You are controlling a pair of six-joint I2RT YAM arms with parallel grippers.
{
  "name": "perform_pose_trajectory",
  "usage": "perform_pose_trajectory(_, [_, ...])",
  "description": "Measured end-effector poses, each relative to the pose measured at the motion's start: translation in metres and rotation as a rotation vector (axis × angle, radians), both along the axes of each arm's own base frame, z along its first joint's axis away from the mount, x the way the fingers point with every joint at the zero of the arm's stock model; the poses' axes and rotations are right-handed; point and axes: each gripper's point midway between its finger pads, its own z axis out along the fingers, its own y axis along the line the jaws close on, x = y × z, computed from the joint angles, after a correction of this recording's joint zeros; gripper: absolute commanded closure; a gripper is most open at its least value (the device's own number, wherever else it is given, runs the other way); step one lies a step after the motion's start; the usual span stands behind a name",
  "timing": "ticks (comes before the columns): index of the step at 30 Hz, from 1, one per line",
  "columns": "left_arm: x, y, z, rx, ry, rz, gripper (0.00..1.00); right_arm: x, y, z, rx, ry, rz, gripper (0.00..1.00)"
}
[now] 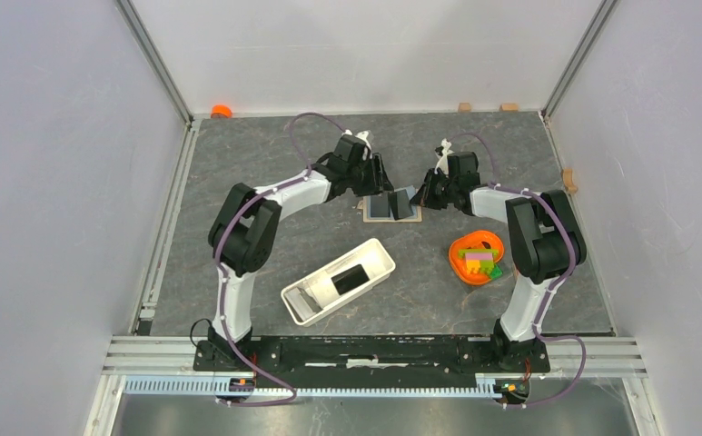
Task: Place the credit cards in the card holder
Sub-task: Turn over the card slot in the card holder.
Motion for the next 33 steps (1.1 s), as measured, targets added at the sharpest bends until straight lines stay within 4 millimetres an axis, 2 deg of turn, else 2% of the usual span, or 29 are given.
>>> perform_pose_trajectory(3, [-0.002, -0.012, -0.015, -0.03, 0.05, -0.004, 0.47, 0.0, 0.0, 0.0, 0.002, 0.0, 0.002, 1.0])
perform_pose_trajectory(6, [-0.007, -0.018, -0.038, -0.033, 0.109, 0.001, 0.46, 0.0, 0.0, 0.0, 0.003, 0.001, 0.002, 1.0])
perform_pose_trajectory(8, [-0.009, -0.021, -0.045, -0.047, 0.136, 0.004, 0.46, 0.0, 0.001, 0.0, 0.003, 0.001, 0.002, 1.0])
perform_pose_trajectory(13, [-0.005, -0.026, -0.044, -0.069, 0.155, 0.025, 0.45, -0.001, 0.002, 0.001, 0.012, 0.001, 0.006, 0.97])
perform_pose_trajectory(18, [-0.002, -0.029, -0.046, -0.081, 0.162, 0.03, 0.45, -0.002, 0.006, 0.003, 0.032, 0.001, 0.022, 0.87])
perform_pose_trajectory(28, [0.001, -0.04, -0.046, -0.14, 0.157, 0.006, 0.47, -0.006, 0.011, -0.005, 0.078, 0.032, 0.053, 0.75])
perform_pose_trajectory(33, [0.0, -0.044, -0.042, -0.174, 0.159, -0.005, 0.47, -0.004, 0.014, -0.001, 0.099, 0.024, 0.056, 0.73])
